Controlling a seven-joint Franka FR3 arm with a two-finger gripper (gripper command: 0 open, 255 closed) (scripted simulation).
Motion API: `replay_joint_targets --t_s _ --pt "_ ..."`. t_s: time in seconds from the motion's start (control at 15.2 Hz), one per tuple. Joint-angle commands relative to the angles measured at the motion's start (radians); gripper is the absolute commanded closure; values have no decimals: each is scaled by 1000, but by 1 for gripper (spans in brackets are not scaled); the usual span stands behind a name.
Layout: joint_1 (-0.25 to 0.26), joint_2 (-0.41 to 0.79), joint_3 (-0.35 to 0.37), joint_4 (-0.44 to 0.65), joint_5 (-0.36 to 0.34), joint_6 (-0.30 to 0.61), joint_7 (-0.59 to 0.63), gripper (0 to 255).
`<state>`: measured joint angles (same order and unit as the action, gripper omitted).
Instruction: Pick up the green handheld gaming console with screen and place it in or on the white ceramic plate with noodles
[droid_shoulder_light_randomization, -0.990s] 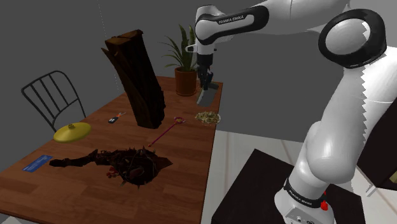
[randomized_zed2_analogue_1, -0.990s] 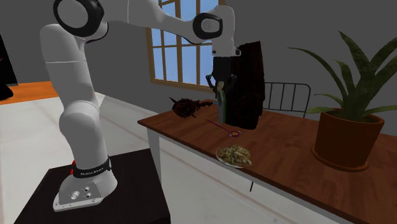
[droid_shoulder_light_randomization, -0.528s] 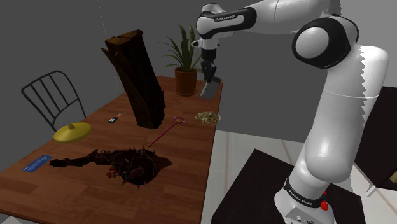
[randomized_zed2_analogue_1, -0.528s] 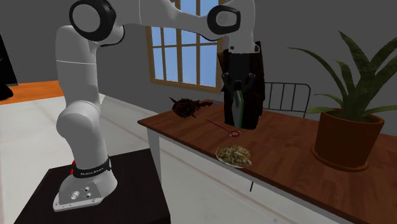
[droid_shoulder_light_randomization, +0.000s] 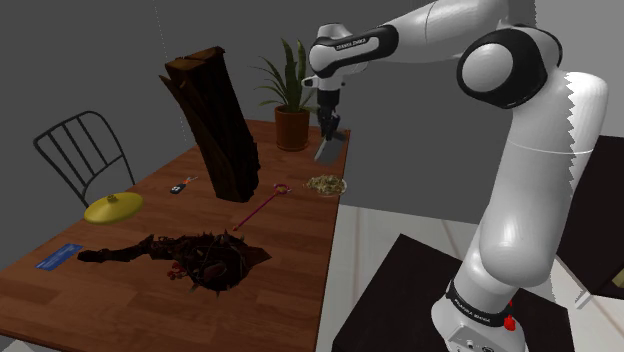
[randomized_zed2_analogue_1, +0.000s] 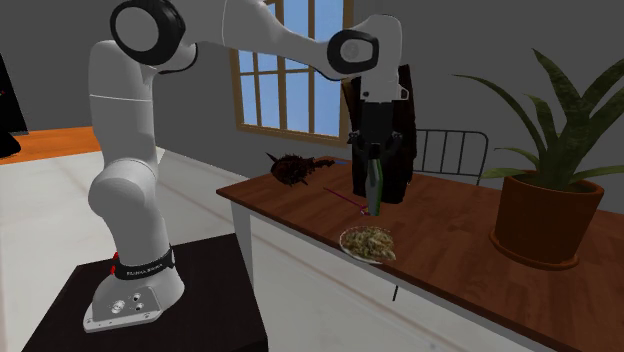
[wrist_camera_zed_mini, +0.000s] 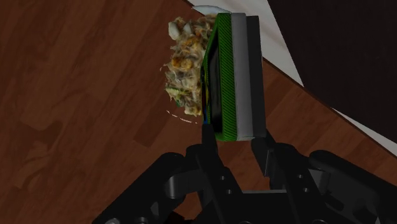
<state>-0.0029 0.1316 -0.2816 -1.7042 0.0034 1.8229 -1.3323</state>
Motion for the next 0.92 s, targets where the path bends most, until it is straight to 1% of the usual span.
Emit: replay_joint_targets --t_s 0.0,0.73,0.86 --pt "0 4 0 -23 1 28 -1 255" --pt "-1 33 2 -141 10 174 -3 255" --pt "-1 33 2 -141 10 174 -3 255"
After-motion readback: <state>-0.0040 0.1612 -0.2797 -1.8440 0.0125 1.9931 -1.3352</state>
